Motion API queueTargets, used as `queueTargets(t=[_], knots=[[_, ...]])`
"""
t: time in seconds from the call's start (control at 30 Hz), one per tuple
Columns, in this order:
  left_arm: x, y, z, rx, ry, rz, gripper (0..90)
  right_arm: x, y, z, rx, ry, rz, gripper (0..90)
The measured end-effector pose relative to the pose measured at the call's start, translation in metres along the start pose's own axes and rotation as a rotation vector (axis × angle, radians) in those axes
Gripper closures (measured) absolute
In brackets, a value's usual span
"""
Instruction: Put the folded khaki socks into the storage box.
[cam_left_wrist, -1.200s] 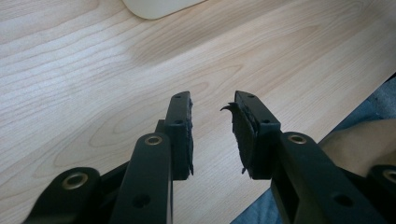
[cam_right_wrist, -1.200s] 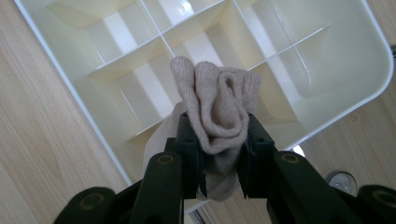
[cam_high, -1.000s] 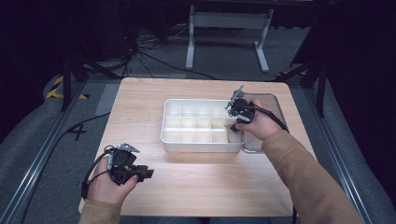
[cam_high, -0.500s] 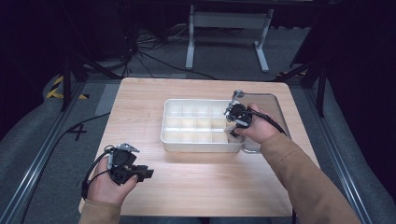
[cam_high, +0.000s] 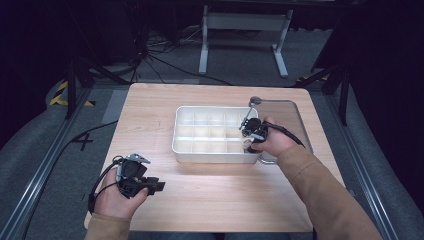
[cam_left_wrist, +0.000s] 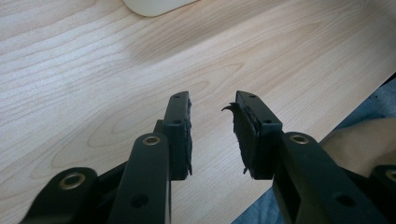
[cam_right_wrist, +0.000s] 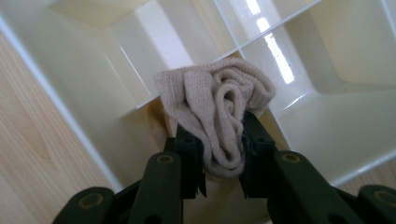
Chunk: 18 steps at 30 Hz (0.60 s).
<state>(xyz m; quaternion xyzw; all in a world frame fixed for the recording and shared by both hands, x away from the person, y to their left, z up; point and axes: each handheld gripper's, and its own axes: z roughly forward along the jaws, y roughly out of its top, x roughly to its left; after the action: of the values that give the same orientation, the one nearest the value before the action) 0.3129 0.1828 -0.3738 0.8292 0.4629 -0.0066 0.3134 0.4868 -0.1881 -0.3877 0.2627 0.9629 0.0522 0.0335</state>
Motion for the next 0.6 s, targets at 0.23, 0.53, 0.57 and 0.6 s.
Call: queueTargets(t=[0.23,0.53,0.57,0.6], knots=[[-0.001,0.0,0.002,0.003,-0.002,-0.005,66.9,-0.003,0.001,0.012,0.015,0.006,0.022,72.5],[-0.001,0.0,0.002,0.007,0.004,-0.006,67.5,-0.003,0.001,0.01,0.008,0.005,0.026,70.7],[-0.001,0.0,0.002,0.008,0.002,-0.006,67.5,-0.003,0.0,0.008,0.005,0.007,0.027,69.6],[-0.001,0.0,0.002,0.008,0.0,-0.004,67.5,-0.002,0.0,0.006,-0.002,0.012,0.039,67.8]])
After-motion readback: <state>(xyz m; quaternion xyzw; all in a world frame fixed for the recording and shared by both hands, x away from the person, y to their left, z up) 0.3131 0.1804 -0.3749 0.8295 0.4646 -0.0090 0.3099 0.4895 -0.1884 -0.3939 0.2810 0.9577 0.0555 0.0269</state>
